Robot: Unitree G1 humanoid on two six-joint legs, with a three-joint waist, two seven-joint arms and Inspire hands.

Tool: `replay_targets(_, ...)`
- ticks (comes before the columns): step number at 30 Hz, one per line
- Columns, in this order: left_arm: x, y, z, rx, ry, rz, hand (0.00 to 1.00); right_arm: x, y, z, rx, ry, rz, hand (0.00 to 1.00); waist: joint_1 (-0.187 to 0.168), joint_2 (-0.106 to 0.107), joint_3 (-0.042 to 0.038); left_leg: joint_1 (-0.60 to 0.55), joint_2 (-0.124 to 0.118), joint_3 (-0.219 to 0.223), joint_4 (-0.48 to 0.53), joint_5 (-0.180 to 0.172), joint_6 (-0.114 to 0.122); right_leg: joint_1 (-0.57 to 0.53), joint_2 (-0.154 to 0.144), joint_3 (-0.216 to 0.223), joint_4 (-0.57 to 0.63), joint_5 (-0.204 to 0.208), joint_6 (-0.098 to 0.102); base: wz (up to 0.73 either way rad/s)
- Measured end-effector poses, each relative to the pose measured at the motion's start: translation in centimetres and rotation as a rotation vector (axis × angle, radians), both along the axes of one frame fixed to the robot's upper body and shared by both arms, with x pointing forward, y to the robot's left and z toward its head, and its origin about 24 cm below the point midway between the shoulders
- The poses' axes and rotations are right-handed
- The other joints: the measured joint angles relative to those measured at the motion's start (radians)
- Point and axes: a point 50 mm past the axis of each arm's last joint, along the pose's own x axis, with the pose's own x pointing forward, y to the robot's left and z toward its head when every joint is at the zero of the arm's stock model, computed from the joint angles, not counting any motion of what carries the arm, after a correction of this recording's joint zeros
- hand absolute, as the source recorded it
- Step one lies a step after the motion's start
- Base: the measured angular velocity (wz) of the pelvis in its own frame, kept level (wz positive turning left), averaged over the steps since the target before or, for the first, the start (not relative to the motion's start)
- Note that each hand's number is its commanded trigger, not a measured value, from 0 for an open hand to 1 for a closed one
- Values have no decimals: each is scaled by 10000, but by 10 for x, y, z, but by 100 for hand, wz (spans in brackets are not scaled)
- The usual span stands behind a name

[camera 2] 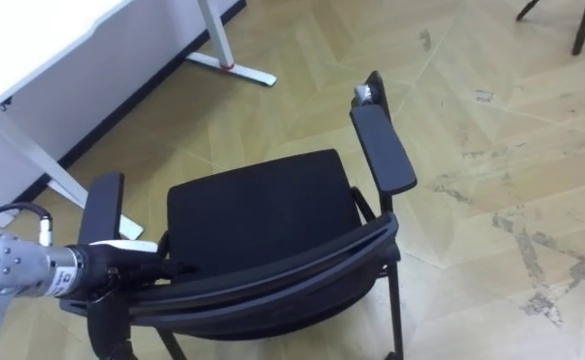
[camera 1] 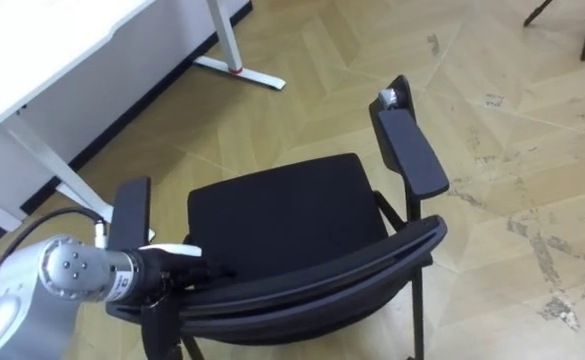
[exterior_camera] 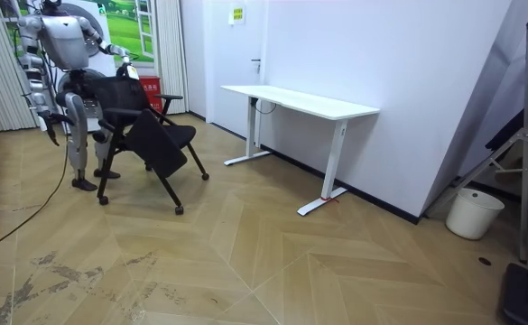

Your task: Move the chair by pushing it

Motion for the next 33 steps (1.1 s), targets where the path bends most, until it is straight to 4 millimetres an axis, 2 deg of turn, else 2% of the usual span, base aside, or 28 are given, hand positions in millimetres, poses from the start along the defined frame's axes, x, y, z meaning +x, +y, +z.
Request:
replay_targets(1, 0, 0, -1, -3, -55, 72, 0, -1, 0, 0, 2, -7, -74, 0, 1, 3, -3, 22, -1, 21, 3, -2, 5, 2, 0, 28, -13, -2, 3, -6)
replay_targets(2, 0, 0, -2, -8, -59, 102, 18, -1, 0, 0, 8, -5, -102, 0, 8, 3, -3, 51, -2, 34, 7, -1, 7, 2, 2, 91, -21, -2, 4, -7)
replay_targets(4, -2, 1, -4, -50, -64, 253, 98, -3, -1, 0, 13, -73, -380, 0, 7, 34, -35, 99, -4, 62, -13, -2, 9, -28, 8, 166, -21, -6, 9, -7)
replay_targets(11, -5, 4, -4, -13, -282, 419, 100, -2, -2, 1, 9, -333, -942, 0, 58, -19, -48, 236, -5, 68, -49, 2, 5, 39, -21, 235, -16, -51, 9, -1)
replay_targets(14, -7, 3, 0, 301, -875, 246, 100, -3, 1, -1, 130, -414, -1201, 0, 169, -184, -61, 283, 9, 87, -28, 4, 2, 80, -24, 277, -31, -88, -8, 0)
replay_targets(16, -6, 1, 5, 598, -1332, 43, 100, -4, 3, -2, 259, -493, -1436, 0, 272, -409, -55, 271, 27, 78, 2, 6, -4, 85, 4, 366, -26, -109, -27, 0)
replay_targets(18, -7, 1, 6, 686, -1507, 57, 100, -4, 3, -1, 243, -533, -1521, 0, 268, -473, -65, 228, 19, 66, 6, 4, -2, 88, 34, 377, -17, -107, -23, 0)
replay_targets(25, -10, 0, 6, 840, -2217, 284, 100, -8, 7, -4, 355, -414, -1605, 0, 262, -403, -106, 217, -4, 56, -24, -7, 19, 83, 69, 484, 8, -59, -2, 0)
replay_targets(33, -9, 1, 5, 942, -2737, 484, 100, -9, 6, -3, 270, -415, -1686, 0, 257, -310, -105, 222, -1, 45, -66, -8, 18, 131, 70, 461, 35, -45, -11, 0)
